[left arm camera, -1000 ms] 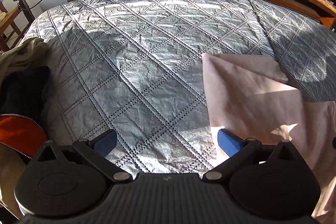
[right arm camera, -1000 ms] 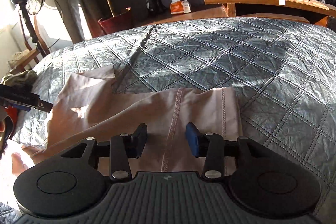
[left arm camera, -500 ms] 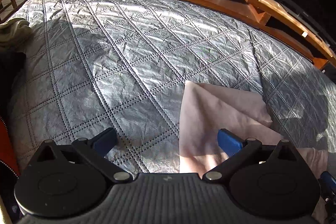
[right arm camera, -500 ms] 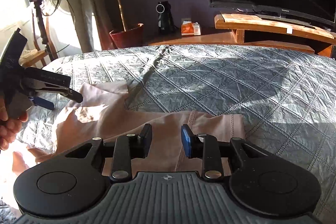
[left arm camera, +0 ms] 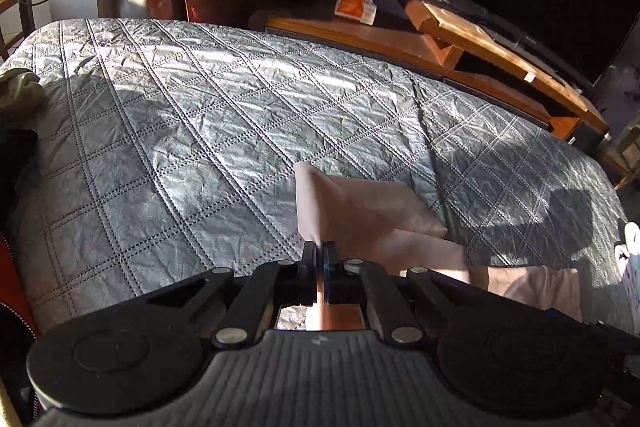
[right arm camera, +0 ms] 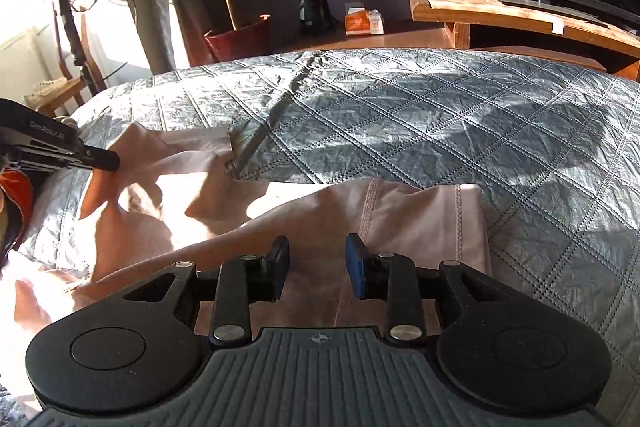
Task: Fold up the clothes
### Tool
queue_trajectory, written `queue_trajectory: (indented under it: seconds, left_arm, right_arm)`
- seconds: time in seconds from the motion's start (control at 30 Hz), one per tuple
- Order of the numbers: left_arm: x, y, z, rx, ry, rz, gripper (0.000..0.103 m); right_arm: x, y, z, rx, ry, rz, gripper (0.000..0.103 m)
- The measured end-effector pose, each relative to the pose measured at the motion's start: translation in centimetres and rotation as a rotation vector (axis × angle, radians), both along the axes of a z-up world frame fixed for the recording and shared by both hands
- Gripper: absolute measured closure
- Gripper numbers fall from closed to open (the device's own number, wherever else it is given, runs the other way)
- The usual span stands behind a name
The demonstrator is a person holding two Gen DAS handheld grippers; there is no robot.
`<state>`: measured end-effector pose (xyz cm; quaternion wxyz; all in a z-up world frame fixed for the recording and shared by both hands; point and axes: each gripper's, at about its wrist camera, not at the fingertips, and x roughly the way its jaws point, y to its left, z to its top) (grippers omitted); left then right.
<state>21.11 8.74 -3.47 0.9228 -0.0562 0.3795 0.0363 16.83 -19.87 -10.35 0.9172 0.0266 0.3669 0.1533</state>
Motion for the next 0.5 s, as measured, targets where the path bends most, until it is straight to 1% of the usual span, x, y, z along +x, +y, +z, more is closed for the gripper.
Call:
queue_trajectory:
  seconds: [0.03,0.07,0.1,0.13,0.17,0.2,0.23,0.3,0.33,0.37,0.4,0.43,0.5]
  left_arm:
    - [-0.7,-0.9,1.3,0.173,-0.074,0.034,0.101]
    - [-1.3,-1.3,2.5,0.252,-0.12,0.067,0.1]
    - [-1.8,-1.5,3.4,0.278,-0.151,0.098,0.097]
    - [-2.3,-1.7,4.4,0.304,-0.182,0.13,0.093]
    - [-2.4,-1.6,4.8,0.287,-0.17,0.133,0.083]
    - [-2.1,-1.4,4.2,0.251,-0.129,0.111,0.072]
    - [-1.7,-1.1,3.4,0.219,-0.086,0.085,0.071]
    - [-0.4,0.1,1.4,0.14,0.008,0.093,0.072]
    - [0.2,1.1,0.7,0.041,0.039,0.097,0.077]
    - [0.7,2.3,0.1,-0.09,0.062,0.096,0.079]
    - [1.2,3.5,-0.4,-0.222,0.085,0.095,0.075]
    - [1.7,4.1,-1.1,-0.319,0.102,0.085,0.07]
    - [2.4,4.7,-2.5,-0.476,0.128,0.052,0.059]
  right_arm:
    - [0.0,0.2,0.0,-0.02,-0.004,0.001,0.069]
    - [0.0,0.3,0.0,-0.033,-0.005,-0.003,0.073]
    - [0.1,0.4,0.0,-0.042,-0.004,-0.01,0.077]
    - [0.1,0.3,0.0,-0.044,-0.003,-0.014,0.078]
    - [0.2,0.3,-0.1,-0.041,-0.001,-0.015,0.079]
    - [0.2,0.2,-0.1,-0.037,0.0,-0.015,0.079]
    - [0.2,0.2,-0.1,-0.033,0.001,-0.015,0.079]
    - [0.2,0.0,-0.1,-0.026,0.003,-0.015,0.079]
    - [0.2,0.0,-0.1,-0.023,0.004,-0.015,0.079]
    - [0.3,0.0,0.0,-0.021,0.006,-0.015,0.079]
    - [0.3,0.0,0.0,-0.019,0.007,-0.015,0.079]
    - [0.4,0.0,0.0,-0.018,0.008,-0.014,0.079]
    - [0.4,-0.1,0.0,-0.015,0.01,-0.013,0.079]
